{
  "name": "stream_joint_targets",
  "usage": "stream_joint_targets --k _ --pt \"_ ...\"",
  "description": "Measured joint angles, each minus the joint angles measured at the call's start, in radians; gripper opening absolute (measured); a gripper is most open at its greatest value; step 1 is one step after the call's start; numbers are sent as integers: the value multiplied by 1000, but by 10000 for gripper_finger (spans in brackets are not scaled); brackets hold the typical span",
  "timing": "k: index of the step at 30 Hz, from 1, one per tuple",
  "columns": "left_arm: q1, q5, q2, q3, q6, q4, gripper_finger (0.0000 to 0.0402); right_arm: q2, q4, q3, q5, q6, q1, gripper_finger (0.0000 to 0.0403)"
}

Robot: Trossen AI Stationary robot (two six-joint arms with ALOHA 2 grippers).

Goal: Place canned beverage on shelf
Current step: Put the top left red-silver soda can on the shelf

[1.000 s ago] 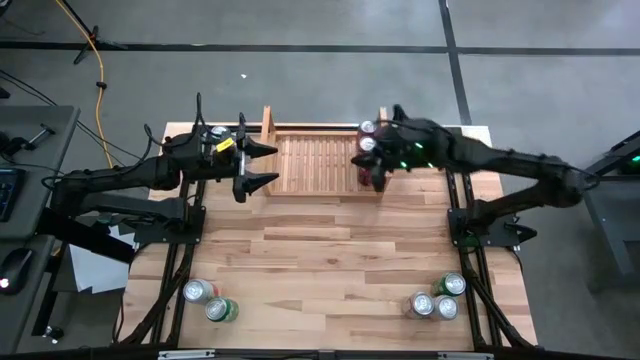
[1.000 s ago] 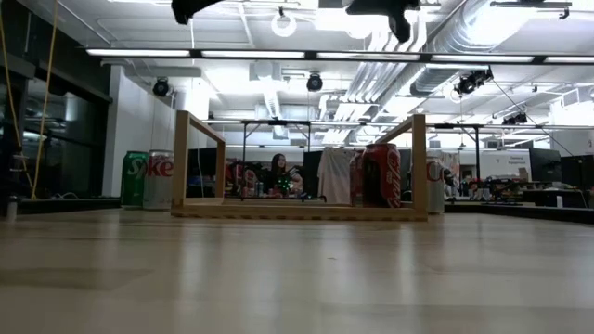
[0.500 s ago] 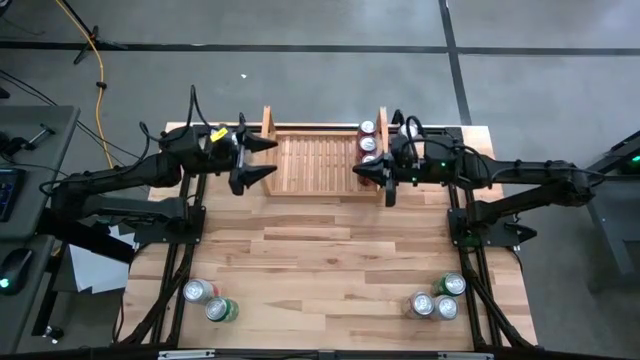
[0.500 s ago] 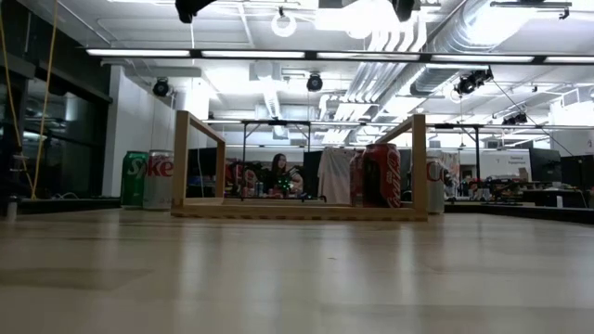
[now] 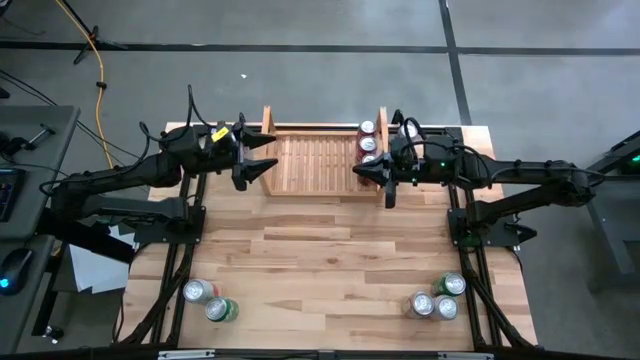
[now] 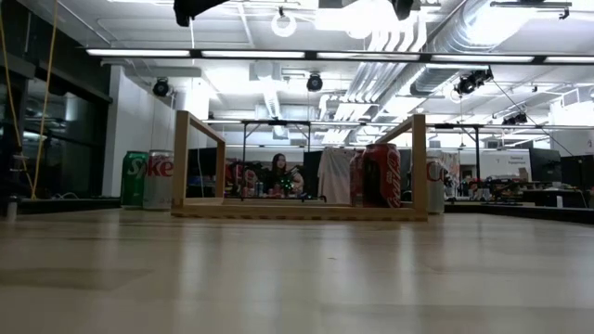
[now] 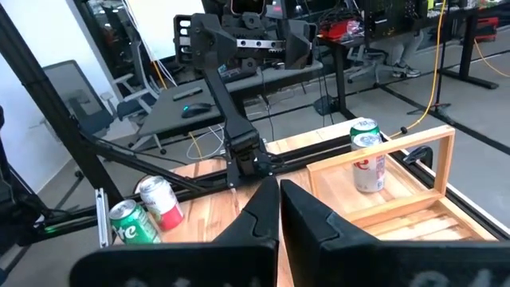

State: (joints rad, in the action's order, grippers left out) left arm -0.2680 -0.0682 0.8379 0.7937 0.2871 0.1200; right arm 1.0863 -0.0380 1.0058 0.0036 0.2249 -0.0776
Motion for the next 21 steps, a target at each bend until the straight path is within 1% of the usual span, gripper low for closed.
stream_joint_targets --k 7,12,14,16,18,21 --pt "0 1 0 0 -1 -3 365 0 -4 1 1 1 0 0" --pt "0 12 0 0 -10 -14 365 0 -10 1 25 1 0 1" --pt "0 32 0 0 -8 -25 365 0 -18 1 47 1 0 1" --pt "1 83 0 0 22 -45 365 0 -26 1 62 1 0 1" --pt "-10 168 1 30 59 -147 365 1 -26 1 70 1 0 1" --pt "-74 273 25 137 60 -390 365 1 -26 1 88 2 0 1"
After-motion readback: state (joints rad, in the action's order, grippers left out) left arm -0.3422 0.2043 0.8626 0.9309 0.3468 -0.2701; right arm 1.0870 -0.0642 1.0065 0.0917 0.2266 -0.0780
